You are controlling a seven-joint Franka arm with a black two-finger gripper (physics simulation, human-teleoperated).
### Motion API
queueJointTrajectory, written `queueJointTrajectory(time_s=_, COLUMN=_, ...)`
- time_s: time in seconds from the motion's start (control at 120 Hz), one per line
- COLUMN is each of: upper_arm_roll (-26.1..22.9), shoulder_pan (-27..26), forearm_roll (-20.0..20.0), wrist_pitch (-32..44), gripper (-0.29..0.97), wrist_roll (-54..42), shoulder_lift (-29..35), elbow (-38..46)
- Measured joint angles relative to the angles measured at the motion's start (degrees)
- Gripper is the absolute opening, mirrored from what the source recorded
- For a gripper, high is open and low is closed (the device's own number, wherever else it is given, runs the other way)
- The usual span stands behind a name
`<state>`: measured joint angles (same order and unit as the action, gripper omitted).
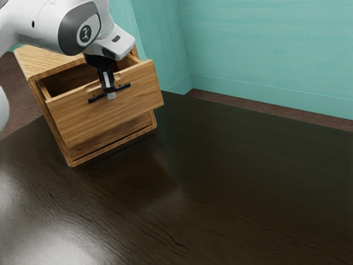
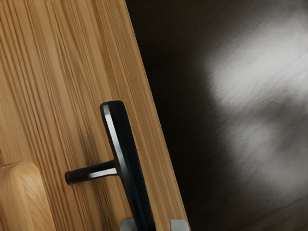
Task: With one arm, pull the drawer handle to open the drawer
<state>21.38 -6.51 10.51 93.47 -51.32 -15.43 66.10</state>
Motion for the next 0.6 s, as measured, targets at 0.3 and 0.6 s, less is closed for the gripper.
queueJointTrajectory(time_s=0.3, upper_arm_roll=-0.21, shoulder_pan=-3.27, forearm_roll=0.48, wrist_pitch=-0.04, gripper=-0.09, wrist_roll=1.06, shoulder_lift=4.29, elbow=4.63)
queueJointTrajectory(time_s=0.6, upper_arm_roll=-0.55, shoulder_pan=-4.74, forearm_roll=0.41, wrist_pitch=-0.34, gripper=-0.11, wrist_roll=2.46, shoulder_lift=7.49, elbow=8.41)
